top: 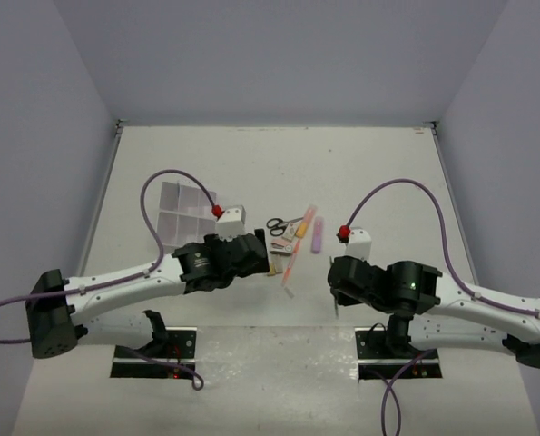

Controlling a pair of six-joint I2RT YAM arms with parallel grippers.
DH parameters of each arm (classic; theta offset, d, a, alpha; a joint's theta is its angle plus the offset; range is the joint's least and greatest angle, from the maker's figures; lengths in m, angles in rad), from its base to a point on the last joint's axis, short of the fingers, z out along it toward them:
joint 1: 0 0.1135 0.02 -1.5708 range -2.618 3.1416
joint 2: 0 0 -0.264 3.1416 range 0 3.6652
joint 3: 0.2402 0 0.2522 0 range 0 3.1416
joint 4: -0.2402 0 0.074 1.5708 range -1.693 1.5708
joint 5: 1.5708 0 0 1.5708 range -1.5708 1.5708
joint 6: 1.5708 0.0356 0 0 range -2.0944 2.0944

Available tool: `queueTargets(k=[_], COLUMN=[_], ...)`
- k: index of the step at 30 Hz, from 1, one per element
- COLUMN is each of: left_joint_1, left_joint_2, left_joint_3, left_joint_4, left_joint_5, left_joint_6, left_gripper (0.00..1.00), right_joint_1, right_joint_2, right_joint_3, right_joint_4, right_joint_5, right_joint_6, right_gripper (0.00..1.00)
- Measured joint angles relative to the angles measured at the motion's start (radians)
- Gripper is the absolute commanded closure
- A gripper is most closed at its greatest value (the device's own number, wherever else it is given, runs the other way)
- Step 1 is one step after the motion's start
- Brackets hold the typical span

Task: Sort the stationery into containers
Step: Close the pen cap on the pen.

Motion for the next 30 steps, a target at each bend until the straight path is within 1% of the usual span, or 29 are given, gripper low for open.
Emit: queueTargets(k=[3,6,8,10,12,15,18,25,30], left_joint_1=[-0.077,-0.115,-0.13,-0.144,-0.158,-0.181,-0.2,-0.221,-0.221], left_joint_2=[0.142,0.254,0.316,0.38,0.473,0.578,0.608,0.605,0.615], left_joint_3=[0.114,0.225,0.28,0.328,0.401,0.461,0.463,0.459,0.459], left_joint_4=[-0.076,-0.164,-0.22,-0.281,-0.364,-0.387,-0.388,-0.343,-0.309], left_joint_5=[-0.072,-0.127,-0.144,-0.152,-0.147,-0.111,-0.063,0.009,0.039], left_joint_6=[-0.127,-0.248,-0.334,-0.419,-0.5,-0.566,-0.606,-0.674,-0.704], left_gripper=[0.0,0.0,0.05,0.07,0.11,0.17,0.24,0.27,0.32], right_joint_1=[0.0,0.0,0.0,0.0,0.0,0.0,0.0,0.0,0.0], right_joint_2=[-0.023,-0.063,-0.098,-0.128,-0.144,-0.144,-0.139,-0.147,-0.174], right_joint_3=[-0.006,-0.008,-0.009,-0.01,-0.01,-0.011,-0.012,-0.013,-0.013], right_joint_4=[-0.024,-0.046,-0.06,-0.072,-0.081,-0.086,-0.092,-0.106,-0.111], right_joint_5=[0.003,0.006,0.012,0.022,0.028,0.033,0.033,0.045,0.051], right_joint_6=[0.011,0.021,0.028,0.033,0.035,0.041,0.05,0.055,0.058], right_gripper=[1.0,1.0,1.0,1.0,1.0,1.0,1.0,1.0,1.0])
